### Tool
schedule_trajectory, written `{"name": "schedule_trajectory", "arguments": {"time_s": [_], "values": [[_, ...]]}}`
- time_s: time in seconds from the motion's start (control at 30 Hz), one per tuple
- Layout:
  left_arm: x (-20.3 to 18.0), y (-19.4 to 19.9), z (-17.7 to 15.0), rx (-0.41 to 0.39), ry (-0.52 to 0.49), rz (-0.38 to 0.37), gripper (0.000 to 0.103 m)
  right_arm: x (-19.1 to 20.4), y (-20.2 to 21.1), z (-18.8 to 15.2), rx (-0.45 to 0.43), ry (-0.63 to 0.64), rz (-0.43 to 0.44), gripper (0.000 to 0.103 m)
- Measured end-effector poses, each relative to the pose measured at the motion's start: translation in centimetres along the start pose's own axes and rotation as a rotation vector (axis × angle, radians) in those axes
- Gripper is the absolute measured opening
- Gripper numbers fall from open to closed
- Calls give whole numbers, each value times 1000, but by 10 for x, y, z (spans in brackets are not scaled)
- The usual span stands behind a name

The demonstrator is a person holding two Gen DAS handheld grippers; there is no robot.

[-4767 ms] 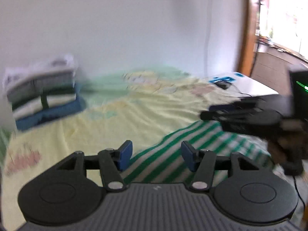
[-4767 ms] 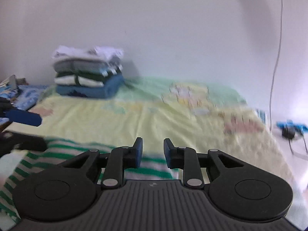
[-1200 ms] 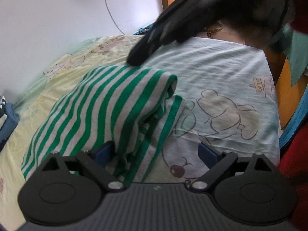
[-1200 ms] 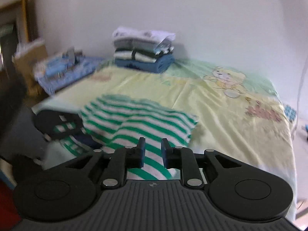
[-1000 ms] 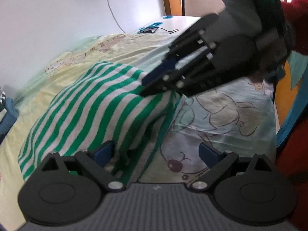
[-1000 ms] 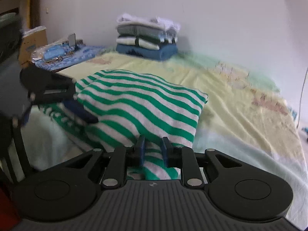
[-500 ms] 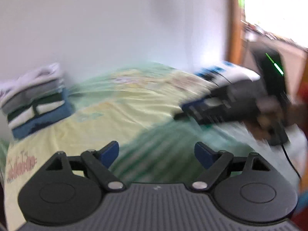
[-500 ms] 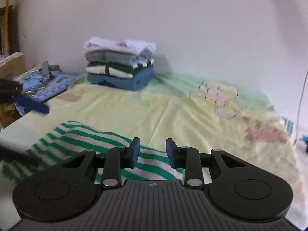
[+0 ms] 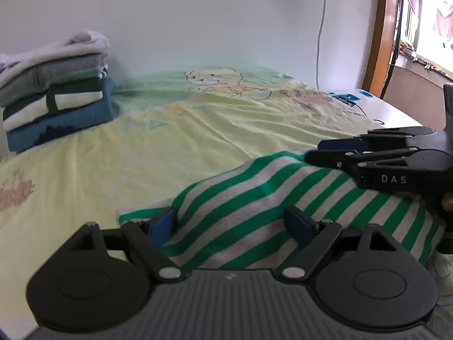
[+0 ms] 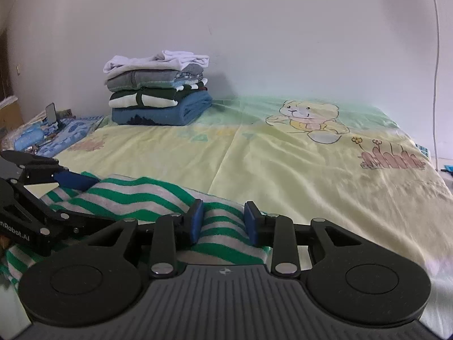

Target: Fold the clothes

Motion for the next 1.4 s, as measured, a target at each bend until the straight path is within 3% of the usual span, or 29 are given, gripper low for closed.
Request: {"name": "schedule_trajectory", "arguments": {"time_s": [0.27,0.33,0.47,0.67,0.93,1.17,1.4], "values": [[1,13,6,2,-23,-14,87,16,37,0,79,54,7,29],[0,20,5,-2,-11,-23,92,20,46,0,98,68,9,28],[-6,26,-8,18,-41,-33,92,22,54,-26,121,33,-44,29],[-8,24,-21,31,-52,-45,97,26,57,-36,41,24,-93,31],[-7,45,-25,15,-33,-39,96,39,86,-35,51,58,-168,30],[-12,48,-43,25,-44,-50,99,38,83,-52,67,-29,-189,32],[-13,52,-47,35,-61,-38,101,41,82,-51,61,-9,-202,32]]}}
Point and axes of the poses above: each gripper's, at about its wrist camera, not at the fingertips, and y roughly against the way its jaws point, x to its left, z to its top, the point moved 10 cm from there along -y, roughly the way its jaws point, and after that the axes turned 2 degrees about -x, right-handed, at the moved point
